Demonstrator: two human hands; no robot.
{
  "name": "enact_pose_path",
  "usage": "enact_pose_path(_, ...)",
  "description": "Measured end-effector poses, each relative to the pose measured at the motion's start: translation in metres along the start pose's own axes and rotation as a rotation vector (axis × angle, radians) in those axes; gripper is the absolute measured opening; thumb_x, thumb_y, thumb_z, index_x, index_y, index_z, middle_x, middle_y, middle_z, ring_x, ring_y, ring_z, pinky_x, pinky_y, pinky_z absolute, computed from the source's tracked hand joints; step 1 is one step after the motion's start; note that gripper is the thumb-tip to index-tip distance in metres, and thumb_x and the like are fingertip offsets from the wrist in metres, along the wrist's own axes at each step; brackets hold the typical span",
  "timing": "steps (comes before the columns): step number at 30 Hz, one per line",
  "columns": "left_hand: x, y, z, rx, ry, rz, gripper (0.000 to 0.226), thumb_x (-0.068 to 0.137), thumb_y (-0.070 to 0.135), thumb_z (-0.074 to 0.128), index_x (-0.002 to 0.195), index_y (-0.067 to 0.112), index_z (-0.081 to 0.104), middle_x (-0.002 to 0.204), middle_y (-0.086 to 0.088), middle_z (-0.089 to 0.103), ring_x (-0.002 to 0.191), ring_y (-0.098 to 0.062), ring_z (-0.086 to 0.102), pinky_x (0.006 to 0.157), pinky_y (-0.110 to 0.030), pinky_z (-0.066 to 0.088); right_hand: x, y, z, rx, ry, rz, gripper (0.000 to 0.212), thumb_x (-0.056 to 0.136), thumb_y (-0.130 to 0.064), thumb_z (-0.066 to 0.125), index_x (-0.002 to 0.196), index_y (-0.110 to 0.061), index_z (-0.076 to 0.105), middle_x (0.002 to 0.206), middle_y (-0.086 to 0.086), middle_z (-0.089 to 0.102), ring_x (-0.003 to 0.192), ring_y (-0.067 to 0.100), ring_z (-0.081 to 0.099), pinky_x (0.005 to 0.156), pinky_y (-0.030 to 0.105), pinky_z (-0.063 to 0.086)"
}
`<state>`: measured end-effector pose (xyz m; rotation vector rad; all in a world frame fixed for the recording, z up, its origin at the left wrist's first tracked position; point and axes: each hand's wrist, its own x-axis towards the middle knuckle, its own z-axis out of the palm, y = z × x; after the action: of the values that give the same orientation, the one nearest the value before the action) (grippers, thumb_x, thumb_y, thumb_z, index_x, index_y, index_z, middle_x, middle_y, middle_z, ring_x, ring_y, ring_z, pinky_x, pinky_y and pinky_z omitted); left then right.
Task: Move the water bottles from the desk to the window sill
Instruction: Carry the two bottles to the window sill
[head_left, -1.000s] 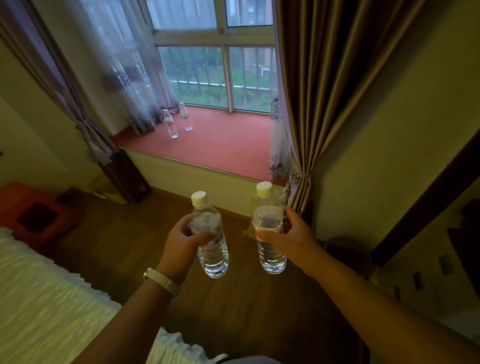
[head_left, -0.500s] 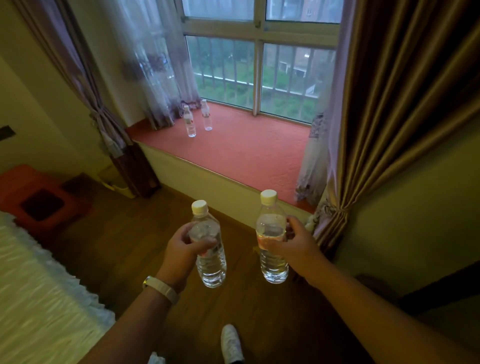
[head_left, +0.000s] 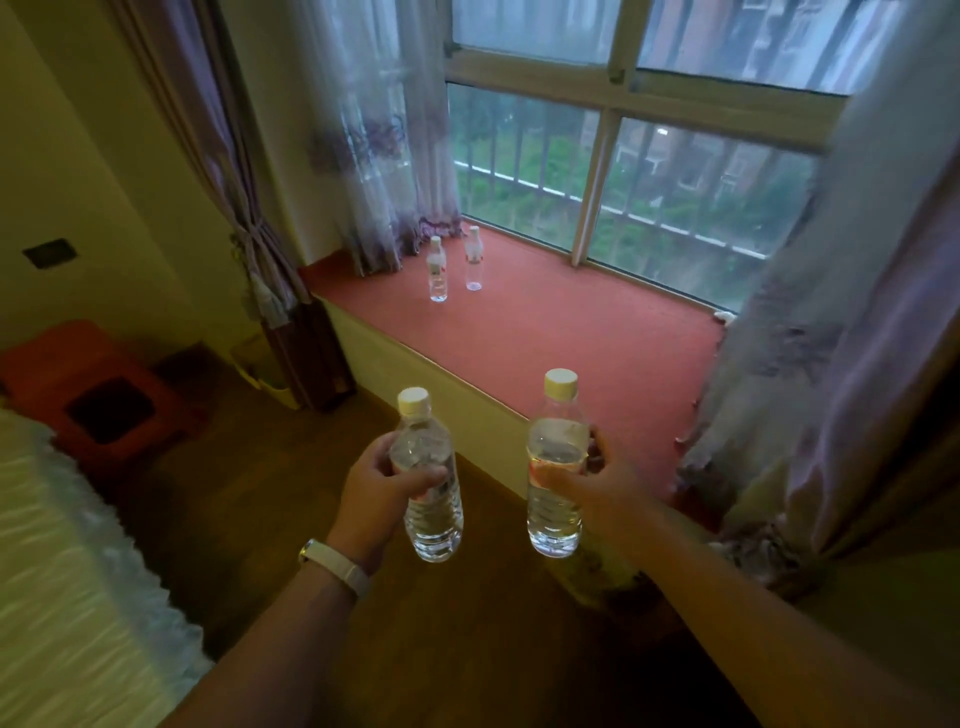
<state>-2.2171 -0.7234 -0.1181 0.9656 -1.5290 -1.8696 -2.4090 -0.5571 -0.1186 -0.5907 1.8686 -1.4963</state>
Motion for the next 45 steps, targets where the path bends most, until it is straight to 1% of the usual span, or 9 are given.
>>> enact_pose_path(7,0.057,0.014,-0.036,0.012,0.131,-0.021,0.059,0.057,0.017,0.081,0.114,0.022,0.065,0.107,0.0,0.073,0.097,-0.02,0.07,0.072,-0.03,0.053,0.079,-0.025,0.038,0.01,-0.095,-0.058,0.05,0.072,-0.018,0.087,0.114,-0.024,0.06,0.099,-0.002,0.068,0.077,-0.001,0.067,0.062,0.018,0.052)
enact_pose_path(11,0.107,0.017,-0.045,0.023,0.207,-0.022,0.06,0.057,0.015,0.085,0.113,0.02,0.067,0.109,-0.004,0.072,0.099,-0.024,0.069,0.074,-0.036,0.054,0.138,-0.03,0.053,0.009,-0.13,-0.072,0.055,0.056,-0.032,0.085,0.106,-0.028,0.062,0.098,0.002,0.068,0.085,0.013,0.067,0.067,0.025,0.054)
enact_pose_path(17,0.208,0.025,-0.031,0.019,0.269,-0.027,0.049,0.071,-0.001,0.079,0.114,0.018,0.065,0.109,-0.008,0.072,0.1,-0.025,0.068,0.075,-0.035,0.052,0.241,-0.042,0.059,0.015,-0.192,-0.069,0.058,0.057,-0.029,0.082,0.111,-0.023,0.061,0.099,0.004,0.069,0.08,0.009,0.066,0.064,0.021,0.053)
enact_pose_path(24,0.318,0.053,0.01,0.035,0.237,-0.014,0.051,0.066,0.005,0.083,0.111,0.021,0.067,0.107,-0.004,0.074,0.1,-0.023,0.069,0.079,-0.037,0.054,0.35,-0.057,0.042,0.052,-0.191,-0.015,0.048,0.069,-0.008,0.086,0.108,-0.022,0.061,0.095,0.005,0.068,0.078,0.008,0.07,0.066,0.028,0.056)
enact_pose_path(27,0.354,0.063,0.023,0.04,0.218,0.003,0.05,0.07,0.0,0.08,0.114,0.02,0.066,0.109,-0.007,0.073,0.101,-0.024,0.069,0.082,-0.038,0.055,0.378,-0.07,0.034,0.051,-0.187,-0.036,0.045,0.072,-0.006,0.084,0.108,-0.019,0.06,0.09,0.0,0.067,0.068,-0.001,0.067,0.059,0.018,0.053)
enact_pose_path(31,0.396,0.076,0.036,0.075,0.177,0.016,0.051,0.068,0.004,0.081,0.114,0.019,0.067,0.109,-0.009,0.073,0.103,-0.027,0.068,0.087,-0.042,0.056,0.407,-0.08,0.022,0.078,-0.162,-0.05,0.043,0.073,-0.004,0.083,0.106,-0.02,0.06,0.091,0.002,0.065,0.069,0.003,0.066,0.059,0.018,0.052)
enact_pose_path(36,0.445,0.083,0.051,0.099,0.122,0.024,0.052,0.071,0.0,0.08,0.118,0.014,0.064,0.11,-0.008,0.072,0.102,-0.024,0.069,0.084,-0.037,0.055,0.444,-0.08,0.01,0.1,-0.082,-0.035,0.046,0.072,-0.006,0.084,0.105,-0.028,0.06,0.093,0.0,0.064,0.079,0.01,0.065,0.067,0.025,0.053)
enact_pose_path(41,0.5,0.082,0.059,0.119,0.045,0.005,0.051,0.071,0.001,0.08,0.118,0.011,0.061,0.11,-0.01,0.071,0.097,-0.022,0.07,0.071,-0.026,0.056,0.482,-0.071,0.006,0.128,0.003,-0.009,0.048,0.071,-0.005,0.085,0.11,-0.022,0.063,0.094,0.002,0.072,0.078,0.006,0.07,0.066,0.021,0.054)
enact_pose_path(45,0.557,0.078,0.06,0.13,-0.032,-0.011,0.052,0.072,-0.003,0.079,0.119,0.011,0.059,0.107,-0.009,0.071,0.091,-0.017,0.071,0.066,-0.021,0.056,0.517,-0.067,0.009,0.13,0.097,0.012,0.048,0.071,-0.005,0.086,0.111,-0.02,0.064,0.098,0.004,0.073,0.085,0.011,0.07,0.075,0.027,0.057)
